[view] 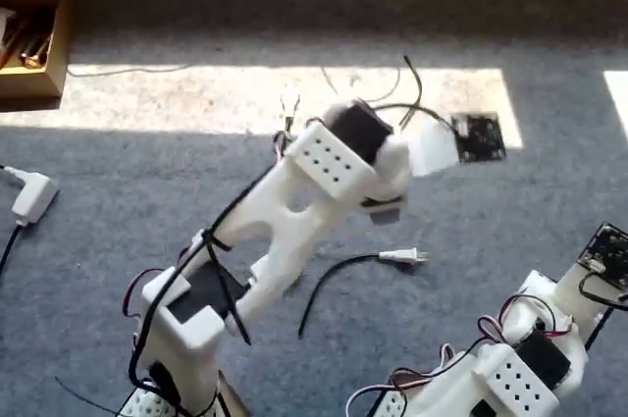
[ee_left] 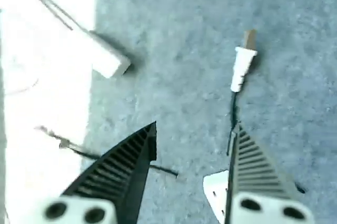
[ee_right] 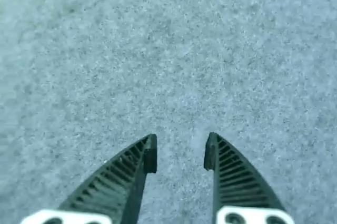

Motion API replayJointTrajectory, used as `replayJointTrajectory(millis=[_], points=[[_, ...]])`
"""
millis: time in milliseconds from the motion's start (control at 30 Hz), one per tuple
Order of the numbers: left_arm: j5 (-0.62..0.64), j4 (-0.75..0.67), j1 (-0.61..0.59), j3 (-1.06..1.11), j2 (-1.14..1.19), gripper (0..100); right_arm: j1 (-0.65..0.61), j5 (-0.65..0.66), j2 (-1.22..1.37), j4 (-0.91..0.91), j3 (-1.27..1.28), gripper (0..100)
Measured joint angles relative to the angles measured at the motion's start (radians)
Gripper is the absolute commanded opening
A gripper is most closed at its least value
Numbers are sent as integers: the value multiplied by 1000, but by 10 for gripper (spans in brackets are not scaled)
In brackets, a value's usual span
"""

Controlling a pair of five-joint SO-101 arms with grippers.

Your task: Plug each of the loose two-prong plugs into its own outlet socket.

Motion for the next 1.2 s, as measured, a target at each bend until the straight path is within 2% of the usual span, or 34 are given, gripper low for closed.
replayJointTrajectory(millis=[133,233,367,467,600,767,900,1033,1200], points=[[183,91,-247,-118,0,234,-167,0,0,77,0,159],[319,107,-488,-132,0,234,-362,0,0,155,-57,159],[376,112,-812,-94,2,234,-600,-44,81,299,-224,159],[382,112,-953,28,2,234,-735,-130,224,345,-387,156],[407,57,-1003,238,2,234,-850,-235,479,313,-485,156],[560,-209,-1007,500,2,236,-965,-476,761,229,-493,156],[637,-430,-977,678,2,238,-1034,-677,824,219,-493,156],[652,-539,-979,727,3,238,-1091,-994,824,219,-494,156],[655,-571,-979,732,49,238,-1138,-1452,819,213,-494,159]])
